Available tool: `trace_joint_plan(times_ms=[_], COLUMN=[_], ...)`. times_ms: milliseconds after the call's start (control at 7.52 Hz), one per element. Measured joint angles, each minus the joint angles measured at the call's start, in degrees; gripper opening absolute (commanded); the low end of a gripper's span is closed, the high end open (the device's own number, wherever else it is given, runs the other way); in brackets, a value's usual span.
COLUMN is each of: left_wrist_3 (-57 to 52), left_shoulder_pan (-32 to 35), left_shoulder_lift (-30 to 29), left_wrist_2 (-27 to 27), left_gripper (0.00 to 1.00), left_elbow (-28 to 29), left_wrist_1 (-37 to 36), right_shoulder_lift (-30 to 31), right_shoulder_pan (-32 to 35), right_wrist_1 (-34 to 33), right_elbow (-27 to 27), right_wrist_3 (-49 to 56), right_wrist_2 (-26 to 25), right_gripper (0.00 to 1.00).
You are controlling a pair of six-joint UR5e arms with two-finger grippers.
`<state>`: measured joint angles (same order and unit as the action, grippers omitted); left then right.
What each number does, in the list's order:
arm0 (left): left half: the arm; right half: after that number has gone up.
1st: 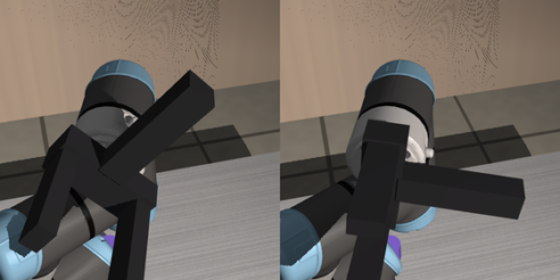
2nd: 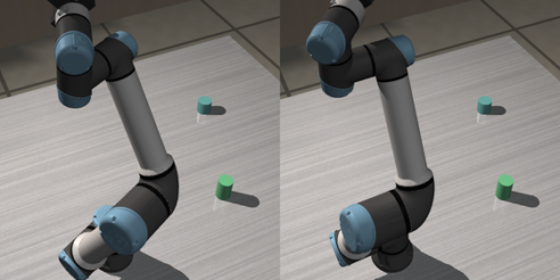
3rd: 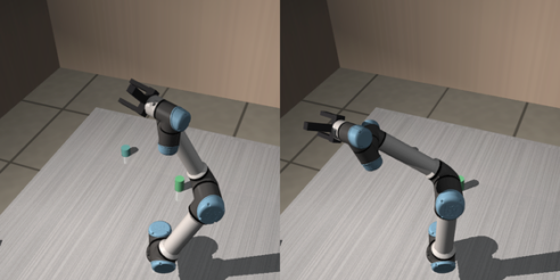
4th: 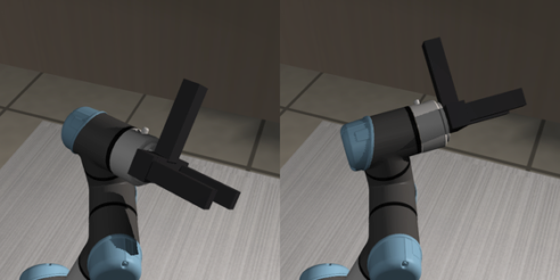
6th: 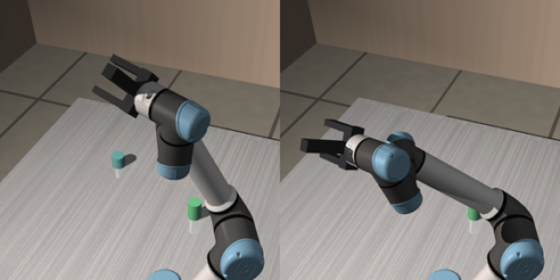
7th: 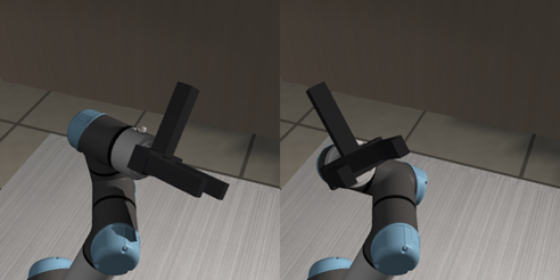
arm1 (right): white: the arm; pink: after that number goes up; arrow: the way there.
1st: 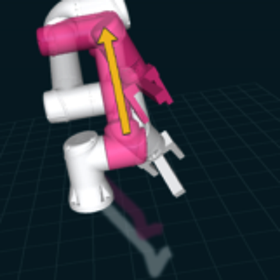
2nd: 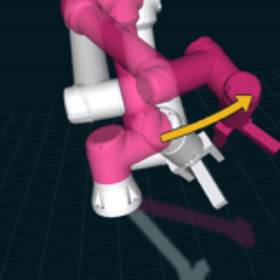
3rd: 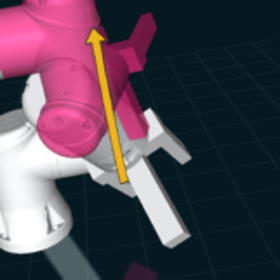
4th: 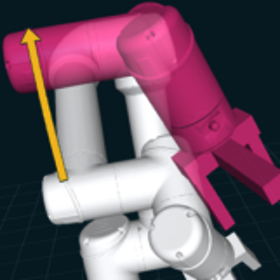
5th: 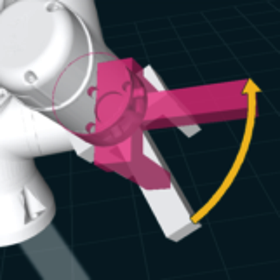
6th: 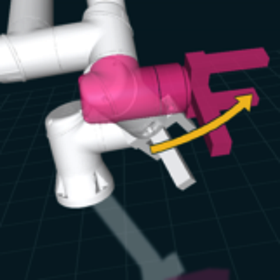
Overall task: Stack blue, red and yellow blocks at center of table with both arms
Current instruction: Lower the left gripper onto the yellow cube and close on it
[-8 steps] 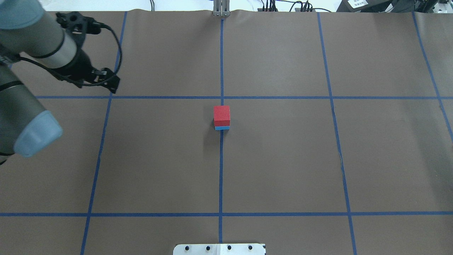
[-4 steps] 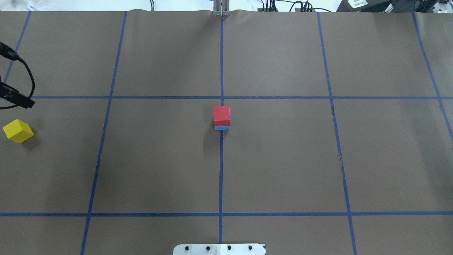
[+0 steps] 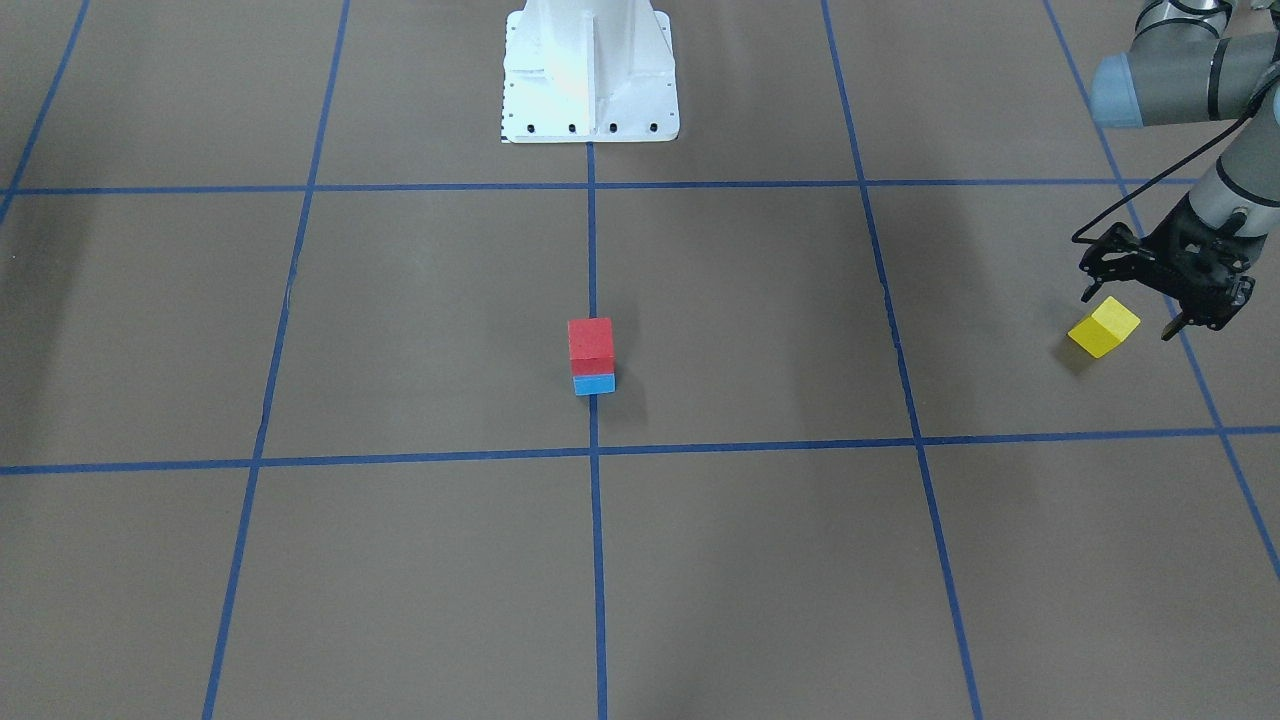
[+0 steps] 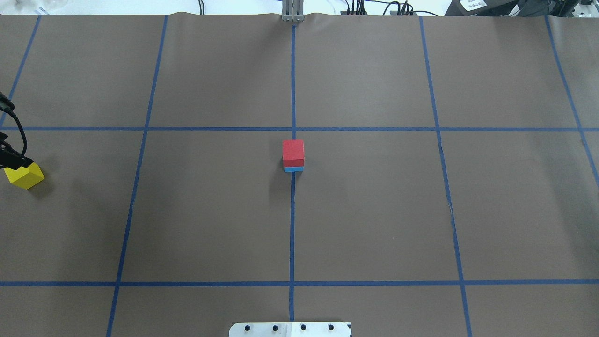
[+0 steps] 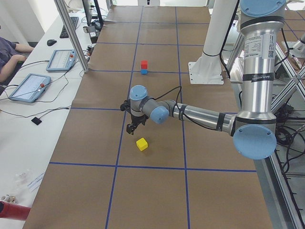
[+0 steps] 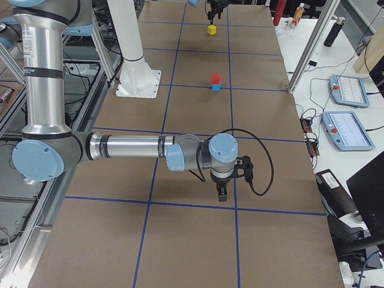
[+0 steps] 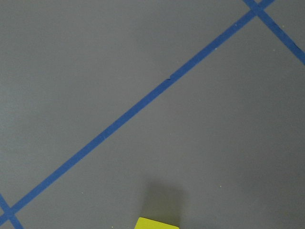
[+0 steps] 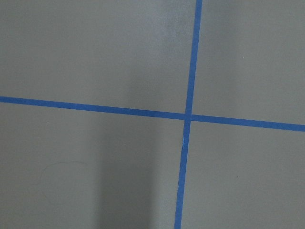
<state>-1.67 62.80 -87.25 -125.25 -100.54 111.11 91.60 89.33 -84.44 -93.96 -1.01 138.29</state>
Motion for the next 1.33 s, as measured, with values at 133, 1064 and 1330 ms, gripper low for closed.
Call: trace_joint_plan(times_ms=[133,1064,1330], left_wrist_3=[-0.27,-2.01,0.03], left_shoulder_pan=[-0.05,-0.49,-0.58], left_shoulder_lift=[0.52,-0.16,-0.74], left_wrist_2=[-0.45,-0.61,-0.61], left_gripper=[0.99,1.00,0.99], left_elbow=[0.34,10.21,10.98], left_wrist_1=[0.10,5.99,7.10], right_shoulder_lift=[-0.01,-0.07,-0.21], right_shoulder_pan=[-0.02,-0.01,0.02], right_wrist_1=[-0.02,-0.12,-0.11], right_elbow=[0.03,-0.19,-0.15], right_wrist_3=[-0.03,-0.13,-0.14], right_wrist_2=[0.01,0.90,0.85], right_gripper=[1.00,1.00,1.00])
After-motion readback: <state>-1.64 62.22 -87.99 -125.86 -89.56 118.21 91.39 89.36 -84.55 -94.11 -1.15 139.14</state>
